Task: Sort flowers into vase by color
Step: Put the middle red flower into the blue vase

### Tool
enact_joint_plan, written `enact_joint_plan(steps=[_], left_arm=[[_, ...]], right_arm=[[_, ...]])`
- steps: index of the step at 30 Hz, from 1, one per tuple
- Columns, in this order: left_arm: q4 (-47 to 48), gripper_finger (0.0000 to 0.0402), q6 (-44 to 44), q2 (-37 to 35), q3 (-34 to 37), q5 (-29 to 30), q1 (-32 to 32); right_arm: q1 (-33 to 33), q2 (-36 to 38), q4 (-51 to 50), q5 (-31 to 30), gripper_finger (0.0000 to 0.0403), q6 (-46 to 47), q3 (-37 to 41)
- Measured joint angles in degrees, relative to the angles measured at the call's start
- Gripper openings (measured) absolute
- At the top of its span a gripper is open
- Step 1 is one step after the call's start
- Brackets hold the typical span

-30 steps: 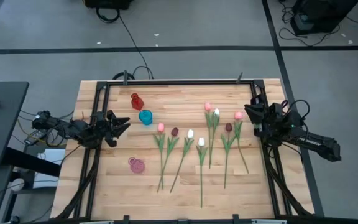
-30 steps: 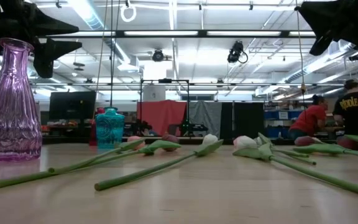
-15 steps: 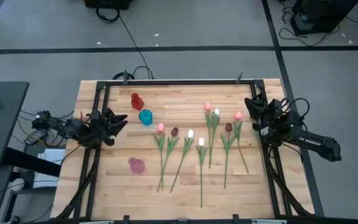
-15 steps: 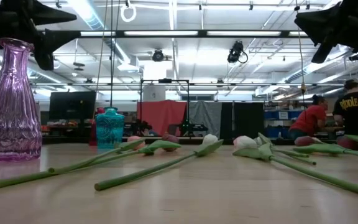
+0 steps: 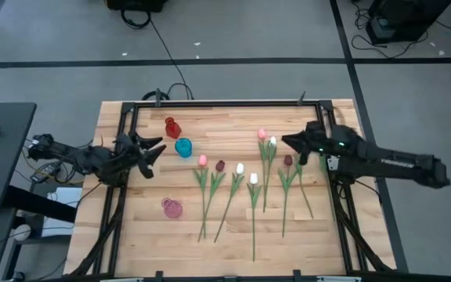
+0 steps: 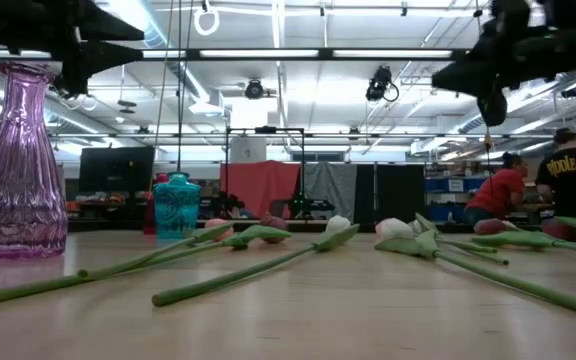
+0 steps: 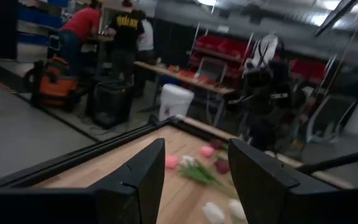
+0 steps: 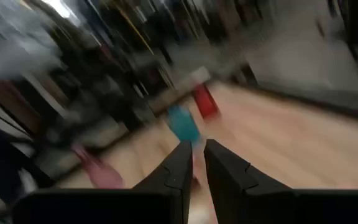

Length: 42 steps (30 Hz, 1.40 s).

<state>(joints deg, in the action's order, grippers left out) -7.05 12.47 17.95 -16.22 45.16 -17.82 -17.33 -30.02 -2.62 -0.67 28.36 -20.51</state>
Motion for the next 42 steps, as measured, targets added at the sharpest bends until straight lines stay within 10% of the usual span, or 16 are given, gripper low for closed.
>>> enact_joint_plan(steps=[10,18,27,42], left_arm=[[-7.7,0.0182,-9.1,12.0,-2.3,1.2,1.3],[-17.5,0.0182,-16.6,17.3,-2.3,1.5,1.5],[-16.0,0.0182,-16.9,20.7,-2.3,1.5,1.5],[-17.2,0.0182,-15.6,20.8,-2.3,1.4,1.5]], right_arm=[[5.7,-26.6,-27.2,-2.8,0.0096,2.7,-17.3],[12.2,-40.2,-51.8,1.5,0.0170,27.2,-26.8],[20.3,-52.1,-53.4,14.9,0.0162,40.3,-27.4],[22.6,-60.0,-45.8,15.3,0.0160,40.1,-27.4]])
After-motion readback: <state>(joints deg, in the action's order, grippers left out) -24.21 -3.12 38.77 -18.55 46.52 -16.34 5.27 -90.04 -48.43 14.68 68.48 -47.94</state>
